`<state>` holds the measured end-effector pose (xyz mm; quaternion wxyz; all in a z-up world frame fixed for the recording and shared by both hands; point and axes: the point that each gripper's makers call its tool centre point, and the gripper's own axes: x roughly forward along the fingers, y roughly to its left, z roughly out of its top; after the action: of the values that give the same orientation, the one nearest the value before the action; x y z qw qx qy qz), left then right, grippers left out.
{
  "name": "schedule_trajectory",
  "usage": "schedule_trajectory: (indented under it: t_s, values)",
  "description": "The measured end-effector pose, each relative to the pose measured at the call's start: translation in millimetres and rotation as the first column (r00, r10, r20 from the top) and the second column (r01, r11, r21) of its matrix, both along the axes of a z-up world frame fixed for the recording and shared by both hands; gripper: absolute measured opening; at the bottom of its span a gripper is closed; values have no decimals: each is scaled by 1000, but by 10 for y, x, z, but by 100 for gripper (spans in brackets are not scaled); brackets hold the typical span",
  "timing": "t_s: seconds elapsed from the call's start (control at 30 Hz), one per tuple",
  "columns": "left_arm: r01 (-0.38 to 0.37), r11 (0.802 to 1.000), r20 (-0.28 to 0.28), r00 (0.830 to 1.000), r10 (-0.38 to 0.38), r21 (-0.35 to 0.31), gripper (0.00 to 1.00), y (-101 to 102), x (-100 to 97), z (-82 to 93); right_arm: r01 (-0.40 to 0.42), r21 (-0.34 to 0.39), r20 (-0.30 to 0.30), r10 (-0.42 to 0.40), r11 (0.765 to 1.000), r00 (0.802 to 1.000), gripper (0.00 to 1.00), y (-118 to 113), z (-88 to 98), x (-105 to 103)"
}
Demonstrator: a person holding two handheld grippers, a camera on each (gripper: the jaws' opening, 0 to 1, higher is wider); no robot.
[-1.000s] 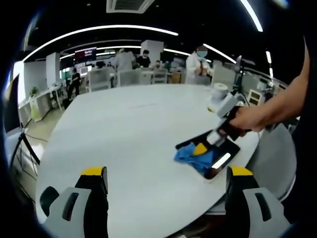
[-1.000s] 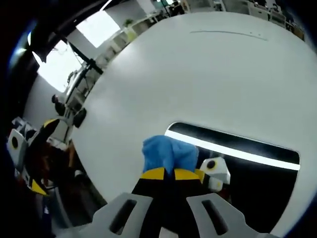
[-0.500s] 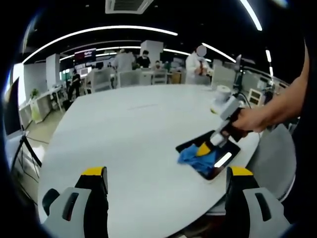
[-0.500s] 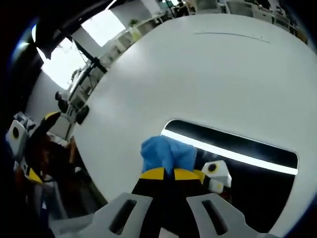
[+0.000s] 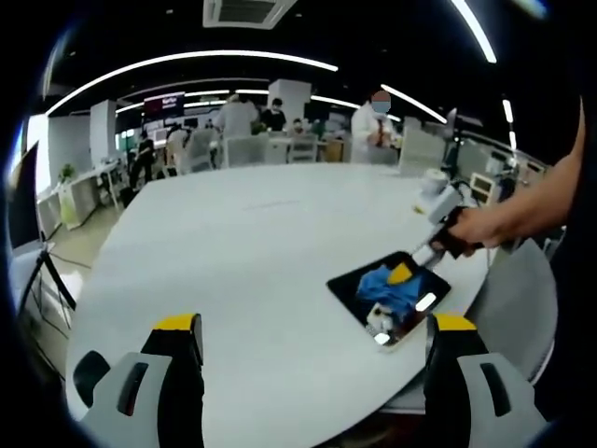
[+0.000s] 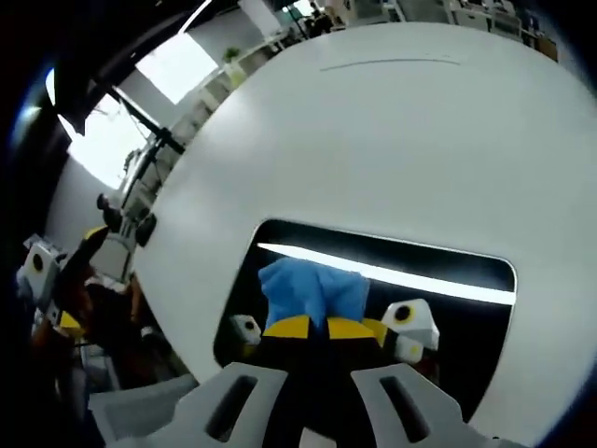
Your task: Wipe the mirror surface with the cleaning cloth until all visible marks leave the cleaned area.
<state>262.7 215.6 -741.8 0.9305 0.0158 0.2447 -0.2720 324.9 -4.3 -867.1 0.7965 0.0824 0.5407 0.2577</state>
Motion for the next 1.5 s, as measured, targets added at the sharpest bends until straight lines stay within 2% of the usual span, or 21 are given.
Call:
schedule_trajectory:
  t_s: [0.3,0.43,0.57,0.87,1.07,1.5]
  values:
    - [15,1000,3,1000,-15,-7,100,-103,9,-20,55,-28,-5,-55,998,998,0,-528,-7,11]
    - [22,1000,5,1000,-22,-11,100,-147,23,-11,67,-62,-9,-68,996,998,0,-793,-12,-5]
    - [25,1000,6,1000,-25,-13,100,-163,42,-15,93,-81,-15,-94,992,995,0,-974,-15,-10]
    - [34,999,10,999,-33,-13,100,-196,77,-5,105,-116,-12,-107,988,994,0,-1027,-21,-15]
    - [42,999,7,999,-42,-13,100,-224,68,-14,119,-114,5,-119,986,993,0,-1034,-13,-41]
    - [47,999,5,999,-47,-13,100,-222,41,-20,121,-120,-16,-123,985,992,0,-1032,-5,-521]
